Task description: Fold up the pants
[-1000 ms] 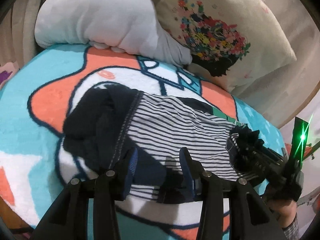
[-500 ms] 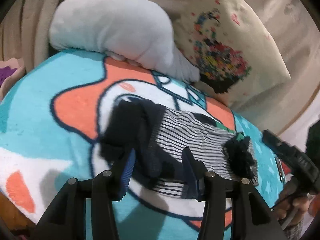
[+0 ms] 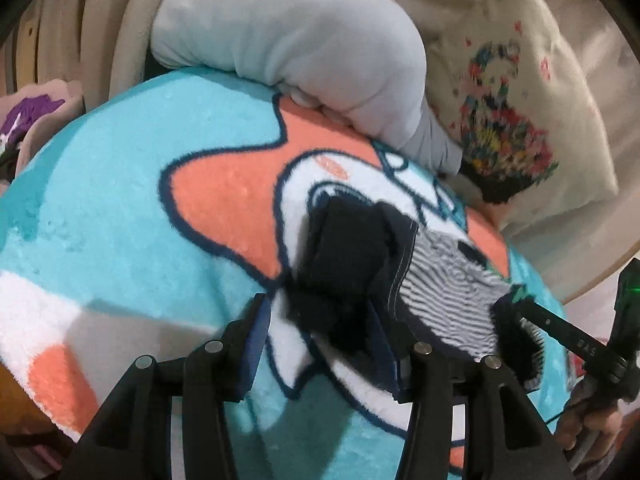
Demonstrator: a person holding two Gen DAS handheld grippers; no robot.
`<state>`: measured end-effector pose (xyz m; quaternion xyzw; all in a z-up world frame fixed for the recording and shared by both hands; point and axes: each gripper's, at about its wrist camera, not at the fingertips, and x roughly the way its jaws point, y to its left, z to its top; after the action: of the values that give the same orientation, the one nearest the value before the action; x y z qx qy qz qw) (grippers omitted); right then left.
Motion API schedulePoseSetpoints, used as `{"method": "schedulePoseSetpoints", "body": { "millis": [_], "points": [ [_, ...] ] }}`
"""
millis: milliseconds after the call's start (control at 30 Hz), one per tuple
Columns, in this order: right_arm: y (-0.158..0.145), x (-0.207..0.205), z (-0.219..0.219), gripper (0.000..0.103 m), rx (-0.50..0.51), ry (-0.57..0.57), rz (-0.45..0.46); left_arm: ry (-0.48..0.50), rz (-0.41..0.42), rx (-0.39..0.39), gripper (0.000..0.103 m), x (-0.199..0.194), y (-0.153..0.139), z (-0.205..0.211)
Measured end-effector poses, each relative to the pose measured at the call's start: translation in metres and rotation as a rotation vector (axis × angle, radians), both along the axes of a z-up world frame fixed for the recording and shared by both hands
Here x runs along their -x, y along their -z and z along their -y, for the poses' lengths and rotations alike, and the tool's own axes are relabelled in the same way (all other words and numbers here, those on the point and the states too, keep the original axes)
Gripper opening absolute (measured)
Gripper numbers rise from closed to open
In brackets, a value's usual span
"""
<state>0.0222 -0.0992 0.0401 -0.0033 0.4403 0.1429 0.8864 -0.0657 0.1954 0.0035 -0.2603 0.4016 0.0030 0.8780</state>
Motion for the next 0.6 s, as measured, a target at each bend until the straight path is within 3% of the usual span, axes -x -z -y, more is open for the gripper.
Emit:
{"method": "schedulePoseSetpoints", "body": {
  "millis": [100,233,367,600],
  "points": [
    [-0.016,0.006,-0.032,0.051,0.001,-0.092,-0.002,-0.069,0.019,0.001,0.053,0.01,-0.005,-0.02],
    [-0.018,0.011,-0.094,0.068,-0.033,-0.248,-0.034,-0.159,0.047,0.046,0.053,0.021,-0.011,-0.046],
    [-0.004,-0.005,-0.152,0.072,-0.017,-0.323,-0.116,-0.22,0.064,0.035,0.053,0.029,-0.013,-0.057],
    [0.029,-0.034,-0.225,0.073,0.166,-0.346,-0.234,-0.231,0.067,0.046,0.053,0.031,-0.012,-0.061]
  ]
}}
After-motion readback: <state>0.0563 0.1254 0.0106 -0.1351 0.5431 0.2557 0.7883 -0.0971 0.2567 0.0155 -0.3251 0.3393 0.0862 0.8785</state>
